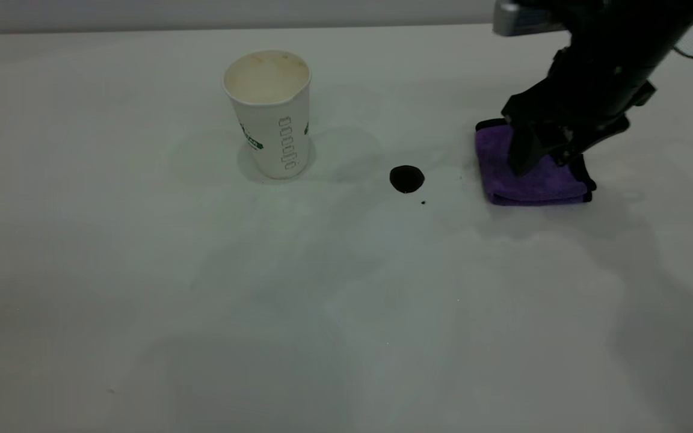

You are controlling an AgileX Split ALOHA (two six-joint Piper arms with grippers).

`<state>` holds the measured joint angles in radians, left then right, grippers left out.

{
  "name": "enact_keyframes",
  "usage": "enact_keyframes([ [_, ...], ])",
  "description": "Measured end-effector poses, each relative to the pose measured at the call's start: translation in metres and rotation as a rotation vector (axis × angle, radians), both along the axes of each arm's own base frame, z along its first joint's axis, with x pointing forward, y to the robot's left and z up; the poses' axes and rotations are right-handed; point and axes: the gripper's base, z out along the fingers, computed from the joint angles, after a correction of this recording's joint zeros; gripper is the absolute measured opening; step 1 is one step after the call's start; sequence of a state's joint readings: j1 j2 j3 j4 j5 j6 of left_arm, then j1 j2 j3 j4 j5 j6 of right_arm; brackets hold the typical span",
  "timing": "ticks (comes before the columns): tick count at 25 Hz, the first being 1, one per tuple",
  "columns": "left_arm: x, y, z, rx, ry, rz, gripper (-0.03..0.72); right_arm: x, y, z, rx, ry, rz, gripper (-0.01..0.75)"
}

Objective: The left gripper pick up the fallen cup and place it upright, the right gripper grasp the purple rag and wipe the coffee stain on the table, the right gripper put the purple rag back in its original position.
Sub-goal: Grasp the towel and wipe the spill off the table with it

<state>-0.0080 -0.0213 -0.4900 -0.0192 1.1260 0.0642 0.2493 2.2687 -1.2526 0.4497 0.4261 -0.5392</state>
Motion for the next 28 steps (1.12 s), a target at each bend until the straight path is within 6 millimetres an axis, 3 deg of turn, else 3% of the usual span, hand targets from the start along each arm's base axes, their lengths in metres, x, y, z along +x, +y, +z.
enact_keyframes([
  [9, 0.000, 0.000, 0.000, 0.001, 0.000, -0.001, 0.513, 0.048, 0.001, -0.019, -0.123, -0.059, 0.053, 0.553],
  [15, 0.000, 0.000, 0.000, 0.001, 0.000, -0.001, 0.513, 0.052, 0.001, -0.045, -0.152, 0.016, 0.048, 0.553],
  [19, 0.000, 0.000, 0.000, 0.001, 0.001, -0.001, 0.513, 0.053, 0.002, -0.049, -0.154, 0.027, 0.050, 0.525],
  [21, 0.000, 0.000, 0.000, 0.002, 0.001, -0.002, 0.513, 0.053, 0.002, -0.048, -0.161, 0.027, 0.062, 0.429],
  [25, 0.000, 0.000, 0.000, 0.002, 0.001, -0.002, 0.513, 0.050, 0.016, -0.048, -0.162, 0.026, 0.097, 0.101],
  [28, 0.000, 0.000, 0.000, 0.002, 0.001, -0.002, 0.513, 0.049, 0.029, -0.048, -0.149, -0.001, 0.117, 0.052],
])
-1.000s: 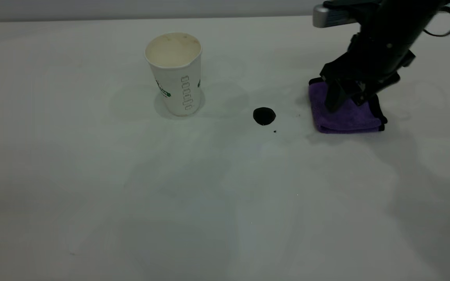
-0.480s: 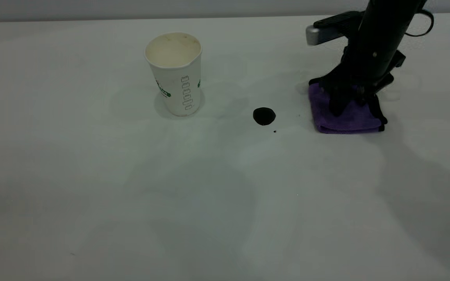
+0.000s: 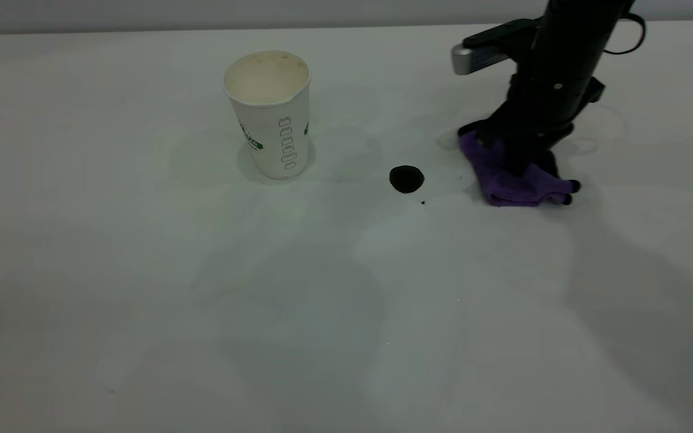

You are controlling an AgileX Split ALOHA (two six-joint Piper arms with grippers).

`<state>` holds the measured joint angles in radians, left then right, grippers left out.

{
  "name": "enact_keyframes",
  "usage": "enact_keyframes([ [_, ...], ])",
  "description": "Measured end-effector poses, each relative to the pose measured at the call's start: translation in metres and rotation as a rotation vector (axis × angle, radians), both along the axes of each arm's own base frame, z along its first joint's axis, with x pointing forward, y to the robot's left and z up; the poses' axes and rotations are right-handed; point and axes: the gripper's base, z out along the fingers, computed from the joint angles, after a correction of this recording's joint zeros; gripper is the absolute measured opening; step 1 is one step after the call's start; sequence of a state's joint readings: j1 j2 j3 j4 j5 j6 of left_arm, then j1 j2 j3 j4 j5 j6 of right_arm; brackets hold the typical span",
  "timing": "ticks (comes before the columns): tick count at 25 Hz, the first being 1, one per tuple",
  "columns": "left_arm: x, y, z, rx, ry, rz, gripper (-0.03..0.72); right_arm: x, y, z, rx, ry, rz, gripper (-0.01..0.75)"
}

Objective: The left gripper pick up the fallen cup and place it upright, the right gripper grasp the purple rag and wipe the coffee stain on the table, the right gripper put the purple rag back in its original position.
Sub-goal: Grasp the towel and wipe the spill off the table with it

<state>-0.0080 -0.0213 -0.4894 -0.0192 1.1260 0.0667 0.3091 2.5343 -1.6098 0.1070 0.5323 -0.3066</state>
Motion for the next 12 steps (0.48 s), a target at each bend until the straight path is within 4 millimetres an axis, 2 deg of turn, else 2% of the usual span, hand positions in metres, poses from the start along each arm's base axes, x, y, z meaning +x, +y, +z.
enact_keyframes([
  [5, 0.000, 0.000, 0.000, 0.000, 0.000, 0.000, 0.513, -0.001, 0.024, 0.000, 0.043, -0.077, 0.033, 0.052],
  [12, 0.000, 0.000, 0.000, 0.000, 0.000, 0.000, 0.513, -0.003, 0.038, 0.000, 0.067, -0.109, 0.044, 0.052],
])
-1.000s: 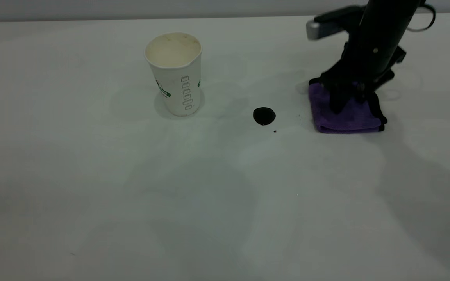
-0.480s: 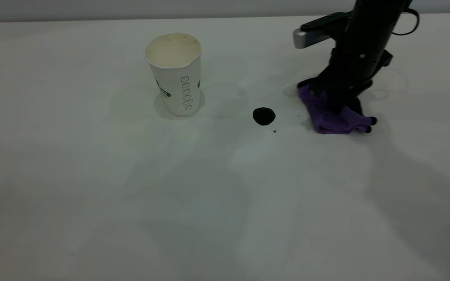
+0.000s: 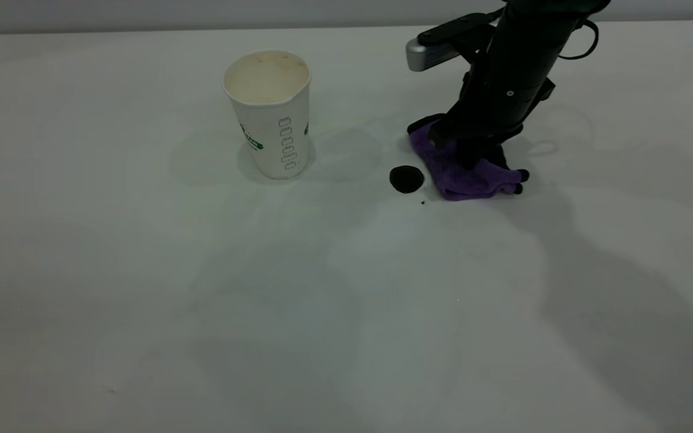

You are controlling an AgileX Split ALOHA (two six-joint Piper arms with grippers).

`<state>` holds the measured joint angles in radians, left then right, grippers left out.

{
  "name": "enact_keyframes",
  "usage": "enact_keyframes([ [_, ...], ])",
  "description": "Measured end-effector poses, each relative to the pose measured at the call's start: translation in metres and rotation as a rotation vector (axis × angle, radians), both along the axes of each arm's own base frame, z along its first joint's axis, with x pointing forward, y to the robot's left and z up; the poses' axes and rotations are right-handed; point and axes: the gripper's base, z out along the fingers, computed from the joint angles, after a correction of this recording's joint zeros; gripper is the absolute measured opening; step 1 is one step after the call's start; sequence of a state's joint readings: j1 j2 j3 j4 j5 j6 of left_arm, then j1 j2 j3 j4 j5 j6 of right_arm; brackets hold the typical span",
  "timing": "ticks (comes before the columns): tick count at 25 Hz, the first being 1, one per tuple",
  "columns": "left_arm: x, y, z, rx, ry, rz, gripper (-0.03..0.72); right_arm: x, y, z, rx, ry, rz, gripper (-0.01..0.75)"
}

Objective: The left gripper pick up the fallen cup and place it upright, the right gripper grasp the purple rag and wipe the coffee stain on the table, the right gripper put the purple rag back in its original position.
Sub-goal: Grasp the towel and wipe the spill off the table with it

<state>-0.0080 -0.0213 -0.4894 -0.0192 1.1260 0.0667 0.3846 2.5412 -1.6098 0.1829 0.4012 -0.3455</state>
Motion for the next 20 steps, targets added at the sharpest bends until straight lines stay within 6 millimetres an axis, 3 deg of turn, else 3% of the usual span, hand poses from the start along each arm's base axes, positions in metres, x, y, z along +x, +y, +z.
enact_keyframes([
  [10, 0.000, 0.000, 0.000, 0.000, 0.000, 0.000, 0.513, -0.018, 0.044, -0.002, 0.017, -0.035, 0.088, 0.052],
  [20, 0.000, 0.000, 0.000, 0.000, 0.000, 0.000, 0.513, -0.051, 0.083, -0.003, -0.019, 0.058, 0.242, 0.056],
])
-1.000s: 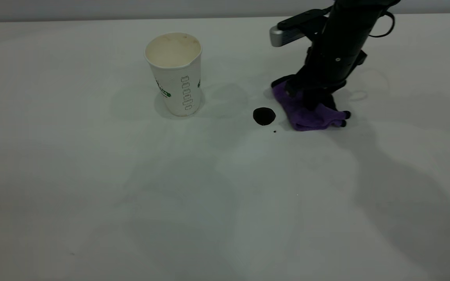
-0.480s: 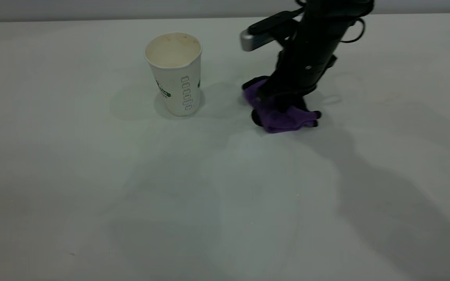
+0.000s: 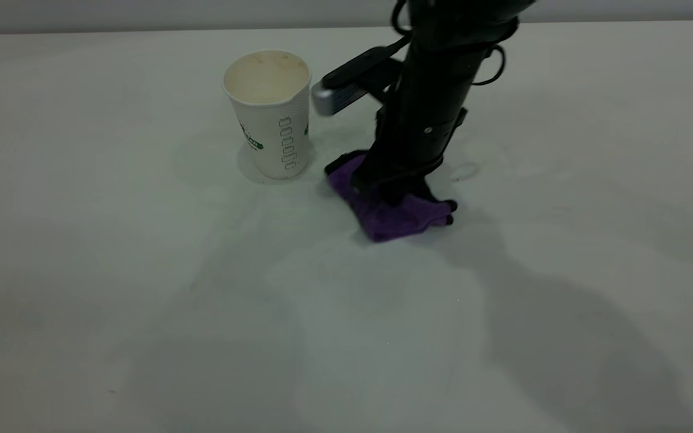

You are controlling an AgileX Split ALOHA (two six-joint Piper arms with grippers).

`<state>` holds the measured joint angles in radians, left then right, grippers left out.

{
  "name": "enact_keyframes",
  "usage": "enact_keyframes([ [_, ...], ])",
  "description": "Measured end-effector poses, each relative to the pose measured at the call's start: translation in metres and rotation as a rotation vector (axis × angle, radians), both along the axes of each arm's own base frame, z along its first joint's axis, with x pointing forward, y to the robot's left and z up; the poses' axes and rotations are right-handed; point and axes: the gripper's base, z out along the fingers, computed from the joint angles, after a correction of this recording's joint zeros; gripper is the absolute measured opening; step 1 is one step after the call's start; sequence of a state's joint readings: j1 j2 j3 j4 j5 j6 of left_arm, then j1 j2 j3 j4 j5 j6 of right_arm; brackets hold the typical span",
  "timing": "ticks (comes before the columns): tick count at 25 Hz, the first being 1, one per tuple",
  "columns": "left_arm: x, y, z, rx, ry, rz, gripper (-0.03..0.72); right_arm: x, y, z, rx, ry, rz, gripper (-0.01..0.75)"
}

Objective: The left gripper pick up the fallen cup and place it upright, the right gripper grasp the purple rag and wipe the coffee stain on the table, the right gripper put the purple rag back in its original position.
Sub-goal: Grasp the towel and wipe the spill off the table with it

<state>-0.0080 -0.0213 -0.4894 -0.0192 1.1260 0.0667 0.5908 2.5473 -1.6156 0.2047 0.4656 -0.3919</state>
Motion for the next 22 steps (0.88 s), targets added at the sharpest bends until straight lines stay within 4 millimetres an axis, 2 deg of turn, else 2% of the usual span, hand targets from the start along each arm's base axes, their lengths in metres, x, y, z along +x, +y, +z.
enact_keyframes([
  [7, 0.000, 0.000, 0.000, 0.000, 0.000, 0.000, 0.513, -0.029, 0.022, -0.001, -0.020, 0.117, 0.129, 0.060],
  [12, 0.000, 0.000, 0.000, 0.000, 0.000, 0.000, 0.513, -0.030, 0.021, -0.001, -0.024, 0.131, 0.142, 0.064],
  [17, 0.000, 0.000, 0.000, 0.000, 0.000, 0.000, 0.513, -0.014, 0.004, -0.001, 0.006, 0.135, -0.001, 0.064],
  [22, 0.000, 0.000, 0.000, 0.000, 0.000, 0.000, 0.513, 0.016, -0.038, -0.001, 0.003, 0.100, -0.151, 0.069],
])
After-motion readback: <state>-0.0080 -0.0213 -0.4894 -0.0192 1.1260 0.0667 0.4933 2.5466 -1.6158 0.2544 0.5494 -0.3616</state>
